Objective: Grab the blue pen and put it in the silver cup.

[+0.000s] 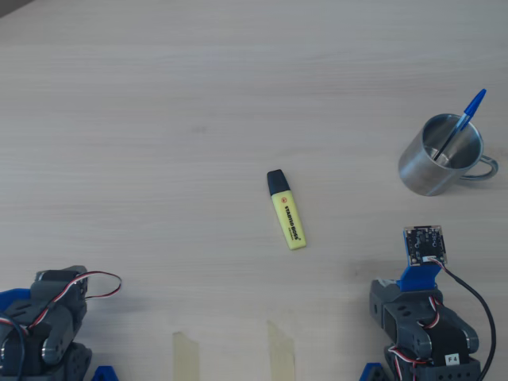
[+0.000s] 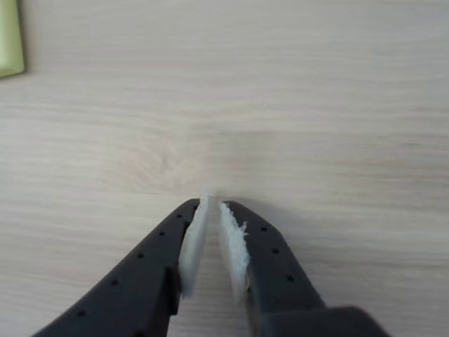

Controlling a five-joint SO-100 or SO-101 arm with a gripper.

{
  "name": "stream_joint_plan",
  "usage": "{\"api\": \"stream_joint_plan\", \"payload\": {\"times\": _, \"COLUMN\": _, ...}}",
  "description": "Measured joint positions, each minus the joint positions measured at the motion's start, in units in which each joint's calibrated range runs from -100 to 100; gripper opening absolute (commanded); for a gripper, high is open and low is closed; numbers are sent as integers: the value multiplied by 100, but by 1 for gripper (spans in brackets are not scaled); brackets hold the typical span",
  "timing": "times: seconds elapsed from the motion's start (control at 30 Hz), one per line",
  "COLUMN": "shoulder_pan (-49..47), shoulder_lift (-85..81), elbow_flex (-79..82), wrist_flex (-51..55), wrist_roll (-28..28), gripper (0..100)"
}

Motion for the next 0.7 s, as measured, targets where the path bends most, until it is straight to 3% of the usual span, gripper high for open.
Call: {"api": "stream_joint_plan", "payload": {"times": 0.7, "shoulder_pan": -40, "shoulder_lift": 0, "elbow_flex": 0, "wrist_flex": 8, "wrist_roll": 0, "gripper": 3}}
